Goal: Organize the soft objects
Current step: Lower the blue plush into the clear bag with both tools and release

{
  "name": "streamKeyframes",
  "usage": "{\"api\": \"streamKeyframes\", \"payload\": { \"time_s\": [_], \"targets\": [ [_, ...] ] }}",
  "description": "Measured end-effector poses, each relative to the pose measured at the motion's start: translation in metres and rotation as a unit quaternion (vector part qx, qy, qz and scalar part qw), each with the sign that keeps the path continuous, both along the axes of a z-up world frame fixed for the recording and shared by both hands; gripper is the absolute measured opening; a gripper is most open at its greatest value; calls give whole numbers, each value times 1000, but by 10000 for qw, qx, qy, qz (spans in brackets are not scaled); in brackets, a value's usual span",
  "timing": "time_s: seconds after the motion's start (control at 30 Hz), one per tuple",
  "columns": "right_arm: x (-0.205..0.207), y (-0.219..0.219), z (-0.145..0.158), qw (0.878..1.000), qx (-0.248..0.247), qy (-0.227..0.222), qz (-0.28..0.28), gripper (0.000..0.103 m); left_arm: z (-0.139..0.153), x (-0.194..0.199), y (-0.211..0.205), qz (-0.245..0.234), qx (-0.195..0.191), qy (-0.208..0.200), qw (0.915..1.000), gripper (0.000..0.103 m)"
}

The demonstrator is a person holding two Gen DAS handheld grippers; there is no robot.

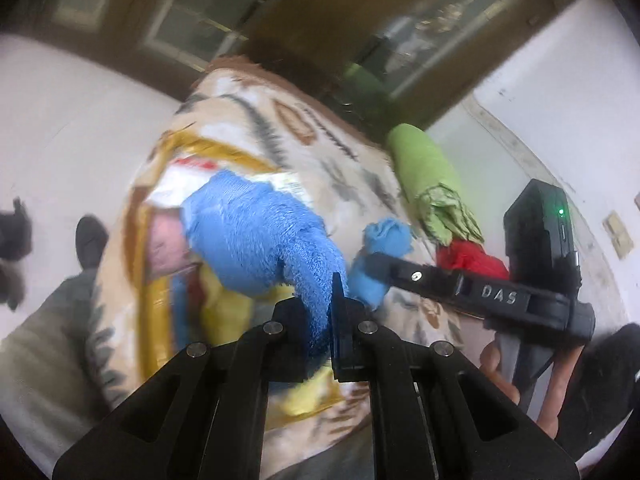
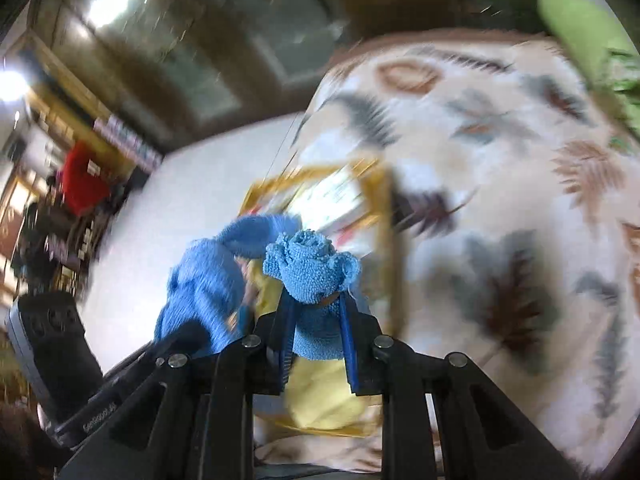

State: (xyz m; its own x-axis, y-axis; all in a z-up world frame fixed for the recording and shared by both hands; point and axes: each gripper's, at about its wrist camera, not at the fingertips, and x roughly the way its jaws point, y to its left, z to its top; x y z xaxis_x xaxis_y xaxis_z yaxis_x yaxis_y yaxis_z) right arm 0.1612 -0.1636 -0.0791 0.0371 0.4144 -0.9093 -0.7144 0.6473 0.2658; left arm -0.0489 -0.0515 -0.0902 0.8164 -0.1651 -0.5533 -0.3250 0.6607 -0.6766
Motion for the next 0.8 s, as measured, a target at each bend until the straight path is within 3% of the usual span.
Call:
{"api": "streamKeyframes", "payload": {
  "time_s": [0.1,0.17,0.33,0.4,0.47,0.53,0.6,0.63,0.67,0.73,0.8],
  "targets": [
    [-16,6,-27,9997,13,190,121,21,-26,-8,6,-42,-74,189,9998,6],
    [-20,13,-46,9994,-321,88,105,21,-43,-6,8,-128,-223,366,9990,6],
    [-14,15,-48,9997,-240,23,-12,25,-57,5,0,-369,-447,450,9973,7],
    [-4,9,-48,9997,-76,75,-208,27,-64,11,-4,-496,-466,712,9951,7],
    [0,4,-42,9990,173,115,-394,33,-70,15,-9,-572,-387,981,9928,9],
    [1,-2,-34,9977,431,94,-510,49,-68,13,-11,-547,-281,980,9933,11],
    [-2,-6,-24,9965,639,-17,-545,53,-62,9,-15,-485,-68,927,9945,31],
    [-5,-10,-15,9949,826,-101,-567,54,-60,5,-18,-473,-1,890,9949,48],
    [-7,-13,-9,9934,966,-168,-593,55,-56,0,-22,-455,86,778,9959,56],
    [-12,-19,-1,9902,1214,-256,-634,61,-49,-8,-31,-501,257,581,9967,62],
    [-17,-27,4,9871,1375,-460,-675,65,-44,-19,-41,-522,366,452,9969,63]
  ]
}}
